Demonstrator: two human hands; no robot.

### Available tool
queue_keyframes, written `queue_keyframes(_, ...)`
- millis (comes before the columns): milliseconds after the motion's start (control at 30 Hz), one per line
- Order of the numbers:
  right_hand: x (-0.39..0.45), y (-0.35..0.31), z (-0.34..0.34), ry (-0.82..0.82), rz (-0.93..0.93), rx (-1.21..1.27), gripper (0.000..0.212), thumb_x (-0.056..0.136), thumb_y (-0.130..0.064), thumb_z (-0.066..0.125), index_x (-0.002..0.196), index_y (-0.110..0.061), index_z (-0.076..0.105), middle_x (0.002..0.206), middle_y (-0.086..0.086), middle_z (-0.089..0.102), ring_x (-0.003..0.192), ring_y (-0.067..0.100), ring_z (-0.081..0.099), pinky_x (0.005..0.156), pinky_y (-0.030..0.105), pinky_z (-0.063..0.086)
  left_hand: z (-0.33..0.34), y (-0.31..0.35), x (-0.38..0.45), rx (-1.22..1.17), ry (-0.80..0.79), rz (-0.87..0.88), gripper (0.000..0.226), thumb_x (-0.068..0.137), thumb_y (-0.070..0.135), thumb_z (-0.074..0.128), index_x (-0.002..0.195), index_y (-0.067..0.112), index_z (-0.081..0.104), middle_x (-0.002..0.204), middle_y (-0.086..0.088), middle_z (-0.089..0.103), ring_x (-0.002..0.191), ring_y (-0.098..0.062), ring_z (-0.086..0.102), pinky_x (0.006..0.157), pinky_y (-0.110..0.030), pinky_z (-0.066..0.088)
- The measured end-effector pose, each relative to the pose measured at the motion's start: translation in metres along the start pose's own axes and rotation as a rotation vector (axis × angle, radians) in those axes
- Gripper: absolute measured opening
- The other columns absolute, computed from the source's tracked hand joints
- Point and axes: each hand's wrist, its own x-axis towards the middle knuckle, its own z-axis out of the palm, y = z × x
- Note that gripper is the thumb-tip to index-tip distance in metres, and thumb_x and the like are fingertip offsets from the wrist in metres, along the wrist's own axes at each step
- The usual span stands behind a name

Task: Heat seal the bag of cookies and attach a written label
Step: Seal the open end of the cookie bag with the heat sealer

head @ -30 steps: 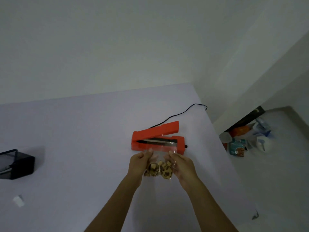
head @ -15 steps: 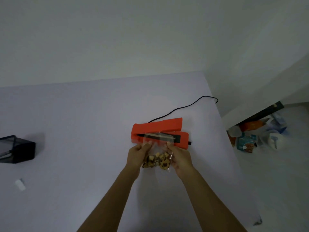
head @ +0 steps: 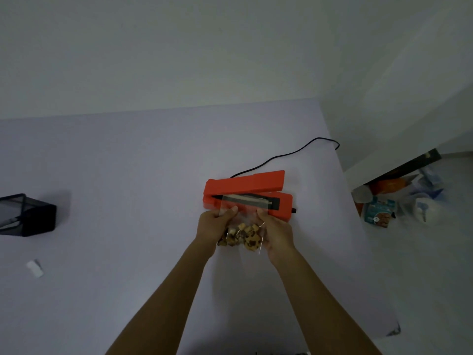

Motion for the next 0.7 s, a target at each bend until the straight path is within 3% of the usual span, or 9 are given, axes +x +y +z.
queue_keyframes(100, -0.0009, -0.0011, 0.0005, 0.003, 0.002, 0.008, 0.011, 0.082, -0.020, 0.074, 0.089, -0.012, 0.071, 0.092, 0.010, 0.075, 0.086, 0.025, 0.071, 0.071, 0.032, 0.056, -0.0008, 0.0000, 0.0007, -0.017, 0.010, -0.024, 0.035, 0.083, 0.035, 0.069, 0.081, 0.000, 0.069, 0.059, -0.003, 0.066, 0.045, -0.008, 0.060, 0.044, -0.017, 0.046)
queue_keyframes(233, -0.0012, -0.0018, 0.0010, 0.007, 0.007, 0.000, 0.008, 0.084, -0.021, 0.072, 0.087, -0.014, 0.071, 0.089, 0.008, 0.075, 0.084, 0.024, 0.071, 0.069, 0.031, 0.056, -0.0016, -0.0012, 0.0025, -0.063, -0.034, -0.067, 0.033, 0.081, 0.037, 0.071, 0.085, 0.005, 0.071, 0.080, -0.012, 0.074, 0.074, -0.025, 0.072, 0.071, -0.033, 0.058)
queue_keyframes(333, 0.0007, -0.0012, 0.0008, 0.013, 0.001, -0.011, 0.008, 0.084, -0.020, 0.072, 0.078, -0.015, 0.071, 0.081, 0.006, 0.075, 0.084, 0.025, 0.071, 0.078, 0.037, 0.057, -0.0014, -0.0016, 0.0042, -0.082, -0.045, -0.074, 0.039, 0.080, 0.039, 0.072, 0.090, 0.001, 0.071, 0.083, -0.014, 0.074, 0.077, -0.028, 0.072, 0.076, -0.037, 0.059)
queue_keyframes(533, 0.0052, 0.0026, 0.0013, 0.018, 0.038, -0.036, 0.012, 0.079, -0.025, 0.077, 0.086, -0.016, 0.073, 0.093, 0.008, 0.076, 0.090, 0.027, 0.071, 0.088, 0.046, 0.056, 0.0004, 0.0004, 0.0041, -0.067, -0.029, -0.103, 0.036, 0.081, 0.039, 0.071, 0.087, 0.003, 0.070, 0.079, -0.012, 0.073, 0.068, -0.023, 0.071, 0.055, -0.026, 0.054)
queue_keyframes(700, 0.0047, 0.0042, 0.0007, 0.010, 0.029, -0.051, 0.014, 0.078, -0.027, 0.078, 0.086, -0.016, 0.075, 0.093, 0.007, 0.076, 0.093, 0.027, 0.071, 0.090, 0.048, 0.055, 0.0003, 0.0011, 0.0026, -0.072, -0.023, -0.109, 0.031, 0.083, 0.036, 0.070, 0.084, 0.005, 0.070, 0.076, -0.010, 0.073, 0.062, -0.018, 0.069, 0.048, -0.021, 0.051)
